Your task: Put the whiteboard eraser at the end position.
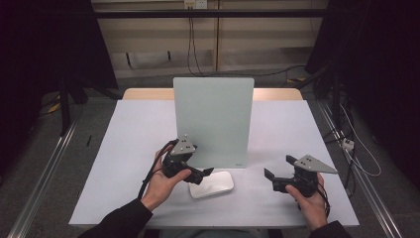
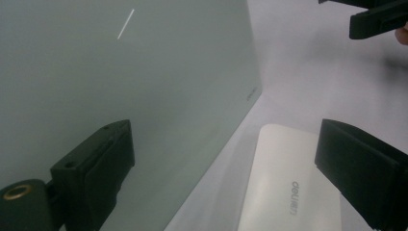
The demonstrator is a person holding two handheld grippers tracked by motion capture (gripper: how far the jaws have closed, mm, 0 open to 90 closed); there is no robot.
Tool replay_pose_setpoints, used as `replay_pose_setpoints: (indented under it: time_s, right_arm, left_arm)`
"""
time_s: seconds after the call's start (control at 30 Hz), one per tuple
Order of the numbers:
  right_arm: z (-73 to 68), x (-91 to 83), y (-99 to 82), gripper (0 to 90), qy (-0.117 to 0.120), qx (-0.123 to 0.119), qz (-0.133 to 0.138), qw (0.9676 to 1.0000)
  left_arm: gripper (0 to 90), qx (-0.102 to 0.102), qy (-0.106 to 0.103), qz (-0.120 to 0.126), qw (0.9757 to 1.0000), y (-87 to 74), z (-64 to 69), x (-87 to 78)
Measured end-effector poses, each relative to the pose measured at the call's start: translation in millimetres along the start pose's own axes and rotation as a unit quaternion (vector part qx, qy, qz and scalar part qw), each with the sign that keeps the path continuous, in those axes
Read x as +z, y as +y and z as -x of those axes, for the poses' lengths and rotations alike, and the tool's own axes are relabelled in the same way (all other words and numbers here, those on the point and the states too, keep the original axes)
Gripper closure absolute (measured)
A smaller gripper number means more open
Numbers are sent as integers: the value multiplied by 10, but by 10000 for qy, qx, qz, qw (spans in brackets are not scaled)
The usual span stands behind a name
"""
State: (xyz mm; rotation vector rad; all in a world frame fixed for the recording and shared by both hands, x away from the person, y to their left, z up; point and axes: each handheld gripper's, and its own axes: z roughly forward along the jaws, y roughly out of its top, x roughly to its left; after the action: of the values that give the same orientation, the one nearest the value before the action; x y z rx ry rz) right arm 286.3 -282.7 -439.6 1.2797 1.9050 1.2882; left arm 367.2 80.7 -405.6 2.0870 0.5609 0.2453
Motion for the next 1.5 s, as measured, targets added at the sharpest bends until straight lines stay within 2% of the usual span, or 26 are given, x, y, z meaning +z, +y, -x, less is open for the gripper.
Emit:
replay_pose_setpoints:
  time_s: [0.13, 0.2, 0.27, 0.37, 0.53, 0.87, 1.03, 1.1, 1.23, 1.5]
  right_arm:
    - [-3, -1, 1, 52, -20, 2, -10, 10000]
    - [-5, 4, 3, 52, -22, 11, -14, 10000]
    - [-12, 3, 5, 52, -22, 8, -7, 10000]
    - [-14, 0, 3, 52, -26, 2, -16, 10000]
    - [-11, -3, 2, 52, -43, 1, -14, 10000]
    - [-15, -25, -5, 52, -49, 21, -1, 10000]
    - [-13, -47, -13, 52, -96, 37, 6, 9999]
    - [-6, -55, -17, 52, -101, 17, 30, 9999]
    - [-5, -68, -23, 52, -129, 25, 30, 9999]
    - [-2, -86, -33, 53, -173, 42, 48, 9998]
  left_arm:
    - [67, -125, 109, 91, 9998, -28, -38, -70]
    - [64, -219, 65, 160, 9996, -44, -60, -105]
    - [65, -271, 111, 224, 9993, -57, -85, -153]
    - [60, -538, 56, 472, 9974, -86, -133, -234]
    - [55, -573, 131, 579, 9966, -119, -165, -331]
    - [45, -370, 444, 651, 9962, -236, -183, -552]
    - [44, -503, 411, 723, 9953, -328, -199, -632]
    - [45, -508, 489, 712, 9950, -354, -195, -667]
    - [45, -646, 613, 734, 9933, -410, -187, -739]
    - [46, -759, 697, 700, 9922, -542, -227, -856]
